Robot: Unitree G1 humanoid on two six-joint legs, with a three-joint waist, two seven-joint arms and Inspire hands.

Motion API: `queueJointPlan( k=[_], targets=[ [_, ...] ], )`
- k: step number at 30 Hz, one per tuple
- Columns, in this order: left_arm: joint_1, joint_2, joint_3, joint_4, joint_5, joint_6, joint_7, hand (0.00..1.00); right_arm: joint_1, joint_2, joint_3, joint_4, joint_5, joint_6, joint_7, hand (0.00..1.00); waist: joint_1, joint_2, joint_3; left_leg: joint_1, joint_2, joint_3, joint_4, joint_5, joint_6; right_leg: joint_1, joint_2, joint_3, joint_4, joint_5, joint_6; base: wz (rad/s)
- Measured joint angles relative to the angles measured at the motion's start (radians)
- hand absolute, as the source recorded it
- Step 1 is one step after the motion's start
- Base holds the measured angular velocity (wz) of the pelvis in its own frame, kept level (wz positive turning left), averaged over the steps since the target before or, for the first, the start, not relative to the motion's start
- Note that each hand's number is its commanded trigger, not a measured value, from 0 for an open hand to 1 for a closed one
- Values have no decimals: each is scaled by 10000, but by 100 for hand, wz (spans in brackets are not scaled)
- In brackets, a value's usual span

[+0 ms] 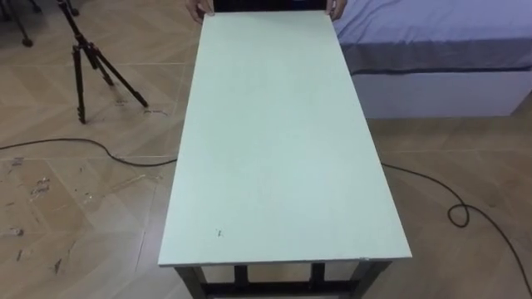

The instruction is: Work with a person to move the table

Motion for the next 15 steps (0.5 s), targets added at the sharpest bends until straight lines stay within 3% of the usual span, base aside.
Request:
queueJointPlan(
  k=[5, 9, 15],
  targets=[
    [-148, 55, 204, -234, -1661, 60, -963, 0, -22, -42, -18, -891, 682, 136, 426, 0, 210, 98, -22, -177, -3, -57, 157, 0, 0, -142, -10, -103, 6, 0, 0, 3],
    [-120, 86, 195, -873, -2994, 67, -1679, 0, -5, -48, 0, -1593, 953, 138, 918, 0, 313, 143, 36, -210, -4, -148, 207, 0, 0, -131, -14, -246, 22, 2, -1, 10],
    [-59, 70, -235, -1391, -4280, 238, -3007, 0, 408, -5, 142, -2972, 1414, 323, 1766, 0, 291, 151, -7, -603, 21, -21, 325, 13, 19, -267, -56, -540, 53, 2, 0, 13]
  ],
)
